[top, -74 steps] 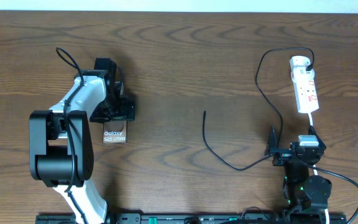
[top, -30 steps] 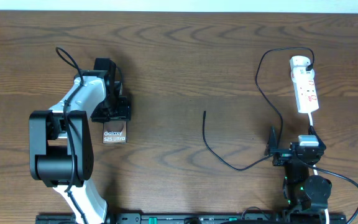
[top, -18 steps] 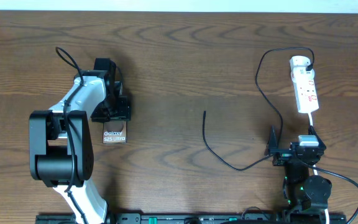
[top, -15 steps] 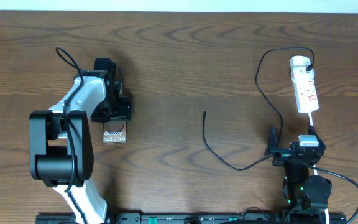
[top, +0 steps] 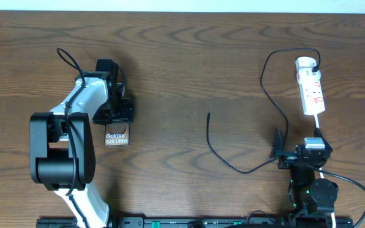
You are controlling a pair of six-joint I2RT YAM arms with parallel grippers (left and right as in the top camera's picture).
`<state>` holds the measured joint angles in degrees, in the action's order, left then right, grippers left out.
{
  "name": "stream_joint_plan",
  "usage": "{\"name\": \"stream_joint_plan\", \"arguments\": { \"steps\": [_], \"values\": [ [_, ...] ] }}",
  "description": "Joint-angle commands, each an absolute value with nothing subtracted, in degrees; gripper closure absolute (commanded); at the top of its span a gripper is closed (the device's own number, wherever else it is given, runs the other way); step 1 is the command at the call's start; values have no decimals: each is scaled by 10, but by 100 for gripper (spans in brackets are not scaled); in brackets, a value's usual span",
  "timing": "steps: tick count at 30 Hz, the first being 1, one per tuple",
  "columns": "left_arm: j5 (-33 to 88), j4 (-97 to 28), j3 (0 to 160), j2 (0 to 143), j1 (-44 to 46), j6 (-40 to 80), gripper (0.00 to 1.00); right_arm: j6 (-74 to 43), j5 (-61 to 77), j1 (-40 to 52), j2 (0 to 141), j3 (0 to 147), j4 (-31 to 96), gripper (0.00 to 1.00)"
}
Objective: Plug charger to phone and switch on socket
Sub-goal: 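Lower the left gripper and close it on the phone's sides, then lift the phone with the left gripper and turn it toward center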
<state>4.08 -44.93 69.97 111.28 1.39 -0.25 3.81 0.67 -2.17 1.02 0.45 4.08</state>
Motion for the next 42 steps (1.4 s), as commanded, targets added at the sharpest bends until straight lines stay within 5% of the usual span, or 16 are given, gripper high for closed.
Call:
{"name": "stream_joint_plan", "arguments": {
  "steps": [1, 19, 27, 42],
  "values": [
    [44, -450, 699, 1114, 15, -8, 70, 44, 10, -15, 9, 3, 43, 1],
    [88, -454, 708, 952, 15, 1, 78, 44, 10, -15, 9, 3, 43, 1],
    [90, -463, 708, 853, 15, 14, 89, 44, 10, -15, 9, 3, 43, 1],
    [176, -472, 708, 845, 14, 116, 92, 44, 10, -15, 9, 3, 43, 1]
  ]
}}
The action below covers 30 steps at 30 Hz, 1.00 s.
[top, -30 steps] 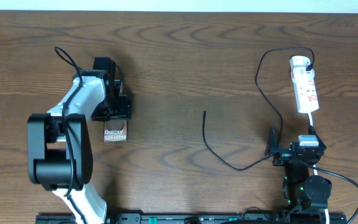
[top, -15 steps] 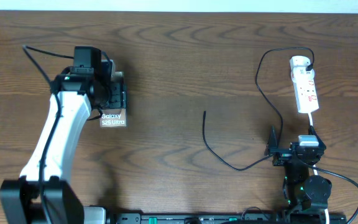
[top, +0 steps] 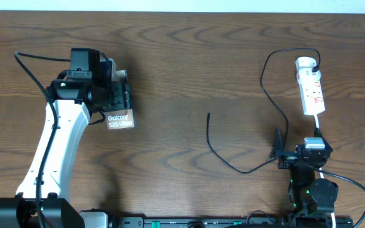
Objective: Plug charger to phone and switch on socket
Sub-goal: 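Lift the phone with the left gripper and turn it toward center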
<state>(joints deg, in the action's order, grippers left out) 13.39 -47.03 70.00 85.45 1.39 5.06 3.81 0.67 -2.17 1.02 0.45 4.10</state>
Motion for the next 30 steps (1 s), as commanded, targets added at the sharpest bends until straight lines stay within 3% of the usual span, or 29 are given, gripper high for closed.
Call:
{"name": "stream_joint_plan", "arguments": {
  "steps": [1, 12, 19, 30],
  "values": [
    [189, -472, 708, 845, 13, 135, 92, 44, 10, -15, 9, 3, 43, 1],
    [384, -468, 708, 846, 4, 380, 92, 44, 10, -15, 9, 3, 43, 1],
    [553, -445, 708, 846, -49, 514, 92, 44, 10, -15, 9, 3, 43, 1],
    [707, -432, 708, 846, -123, 769, 93, 44, 10, -15, 9, 3, 43, 1]
  ]
}}
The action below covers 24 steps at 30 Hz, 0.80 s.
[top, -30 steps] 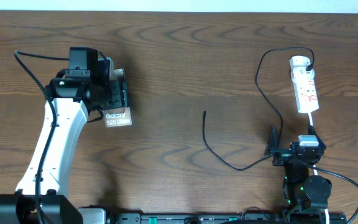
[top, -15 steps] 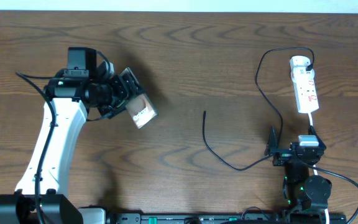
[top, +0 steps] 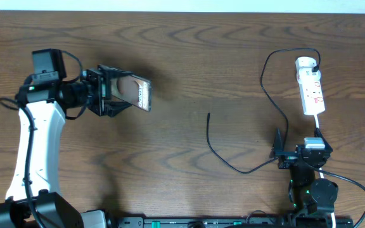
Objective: Plug charger to phone and switch on socket
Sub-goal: 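Lift the phone with the left gripper and turn it toward center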
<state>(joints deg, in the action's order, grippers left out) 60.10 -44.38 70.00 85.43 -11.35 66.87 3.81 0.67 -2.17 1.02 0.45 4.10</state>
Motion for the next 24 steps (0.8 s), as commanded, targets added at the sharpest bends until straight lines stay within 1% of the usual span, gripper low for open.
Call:
{"name": "stream_joint_plan", "arguments": {
  "steps": [1, 9, 24],
  "values": [
    [726, -425, 708, 846, -126, 782, 93, 44, 10, -15, 9, 3, 43, 1],
    [781, -410, 708, 846, -130, 806, 92, 44, 10, -15, 9, 3, 43, 1],
    [781, -409, 708, 846, -130, 835, 92, 44, 10, -15, 9, 3, 43, 1]
  ]
}}
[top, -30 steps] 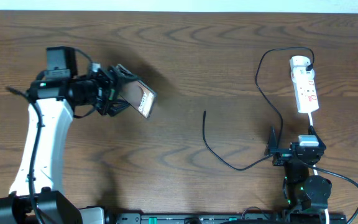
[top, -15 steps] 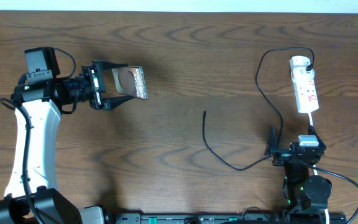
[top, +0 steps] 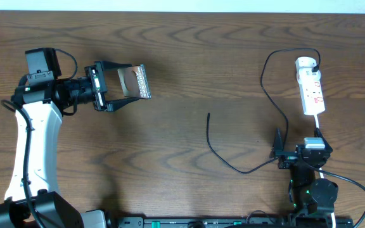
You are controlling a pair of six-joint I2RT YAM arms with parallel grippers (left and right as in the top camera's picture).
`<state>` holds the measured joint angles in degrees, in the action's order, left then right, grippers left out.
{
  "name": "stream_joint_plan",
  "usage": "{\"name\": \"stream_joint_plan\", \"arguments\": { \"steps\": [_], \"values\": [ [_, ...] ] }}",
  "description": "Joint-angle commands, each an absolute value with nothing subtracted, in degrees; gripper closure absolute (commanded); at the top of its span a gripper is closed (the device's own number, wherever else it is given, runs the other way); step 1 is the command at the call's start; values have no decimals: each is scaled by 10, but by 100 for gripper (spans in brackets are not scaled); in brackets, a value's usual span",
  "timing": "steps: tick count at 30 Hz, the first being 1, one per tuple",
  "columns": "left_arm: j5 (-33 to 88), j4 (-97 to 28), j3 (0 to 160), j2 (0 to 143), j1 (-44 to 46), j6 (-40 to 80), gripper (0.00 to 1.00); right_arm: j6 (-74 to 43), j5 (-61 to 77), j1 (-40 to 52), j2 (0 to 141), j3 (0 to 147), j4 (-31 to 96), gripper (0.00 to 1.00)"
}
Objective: Plug charger to phone and switch on socket
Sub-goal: 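Lift the phone with the left gripper and turn it toward center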
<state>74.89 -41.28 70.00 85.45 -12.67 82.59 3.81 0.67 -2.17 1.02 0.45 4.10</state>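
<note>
My left gripper [top: 129, 82] is shut on the phone [top: 136, 81], holding it tilted on edge above the left part of the table, with the fingers pointing right. The black charger cable [top: 233, 167] lies mid-table, its free end [top: 209, 116] pointing away from me. It loops back to a plug in the white socket strip [top: 311, 90] at the far right. My right gripper [top: 277, 147] rests near the front right beside the cable. Whether its jaws are parted is unclear from above.
The dark wood table [top: 182, 57] carries only the phone, the cable and the strip. The strip's own white lead [top: 319, 123] runs down toward the right arm's base [top: 312, 190]. A black rail [top: 189, 221] runs along the front edge.
The left gripper has shifted slightly away from me with the phone, which is now tilted further. The right arm, cable and socket strip have not moved.
The left gripper was first down on the phone, which lay flat with its lit screen up. Then the phone was held a little farther back. After that the arm pointed right with the phone turned on edge, and now it is slightly farther away.
</note>
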Motion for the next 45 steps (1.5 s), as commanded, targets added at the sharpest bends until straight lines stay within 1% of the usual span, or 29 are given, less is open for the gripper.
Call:
{"name": "stream_joint_plan", "arguments": {
  "steps": [1, 7, 11, 15, 23, 27, 30, 33, 38, 42, 45],
  "values": [
    [779, -407, 708, 846, -130, 835, 93, 44, 10, -15, 9, 3, 43, 1],
    [745, -386, 708, 846, -130, 834, 93, 44, 10, -15, 9, 3, 43, 1],
    [662, -363, 708, 846, -130, 769, 93, 44, 10, -15, 9, 3, 43, 1],
    [569, -368, 708, 846, -127, 666, 93, 44, 10, -15, 9, 3, 43, 1],
    [347, -428, 708, 846, -97, 529, 92, 44, 10, -15, 9, 3, 43, 1],
    [226, -463, 708, 846, -74, 510, 93, 44, 10, -15, 9, 3, 43, 1],
    [157, -480, 708, 846, -55, 505, 93, 44, 10, -15, 9, 3, 43, 1],
    [128, -487, 708, 846, -39, 504, 93, 44, 10, -15, 9, 3, 43, 1],
    [124, -491, 708, 846, -25, 504, 93, 43, 0, -15, 9, 3, 36, 1],
    [124, -492, 708, 846, -24, 504, 93, -20, 34, -15, 9, 4, 1, 1],
    [124, -491, 708, 846, -24, 504, 93, -29, 36, -15, 12, 32, 6, 1]
  ]
}}
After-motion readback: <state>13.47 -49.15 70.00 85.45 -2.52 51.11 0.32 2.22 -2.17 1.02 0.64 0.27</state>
